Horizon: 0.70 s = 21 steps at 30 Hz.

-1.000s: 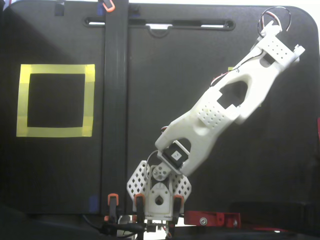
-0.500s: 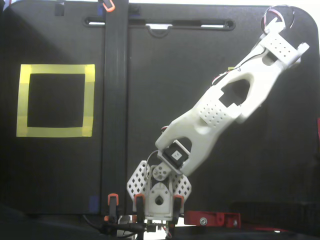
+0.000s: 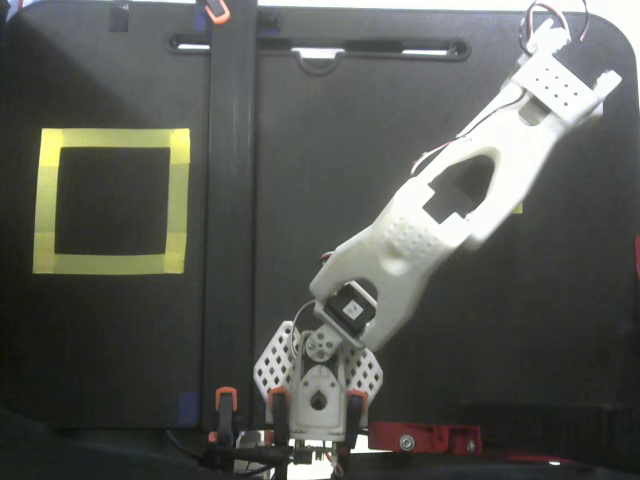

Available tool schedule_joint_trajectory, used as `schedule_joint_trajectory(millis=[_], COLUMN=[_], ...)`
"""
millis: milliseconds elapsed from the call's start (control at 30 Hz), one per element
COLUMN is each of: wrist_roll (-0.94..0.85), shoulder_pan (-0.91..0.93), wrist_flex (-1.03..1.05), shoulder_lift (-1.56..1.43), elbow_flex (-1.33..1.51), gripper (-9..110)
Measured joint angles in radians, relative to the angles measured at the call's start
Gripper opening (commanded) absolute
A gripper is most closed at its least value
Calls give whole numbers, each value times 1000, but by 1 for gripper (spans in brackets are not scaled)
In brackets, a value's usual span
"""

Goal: Grasp the block and place it in the designated area.

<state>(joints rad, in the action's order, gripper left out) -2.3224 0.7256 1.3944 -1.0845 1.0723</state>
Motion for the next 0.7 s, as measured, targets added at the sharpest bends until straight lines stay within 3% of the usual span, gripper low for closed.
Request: schedule_joint_trajectory(millis=[700], wrist_roll=[52], shoulder_pan=[-29], wrist_flex=[189], shoulder_lift=[-186], elbow_flex=[0], gripper=[23])
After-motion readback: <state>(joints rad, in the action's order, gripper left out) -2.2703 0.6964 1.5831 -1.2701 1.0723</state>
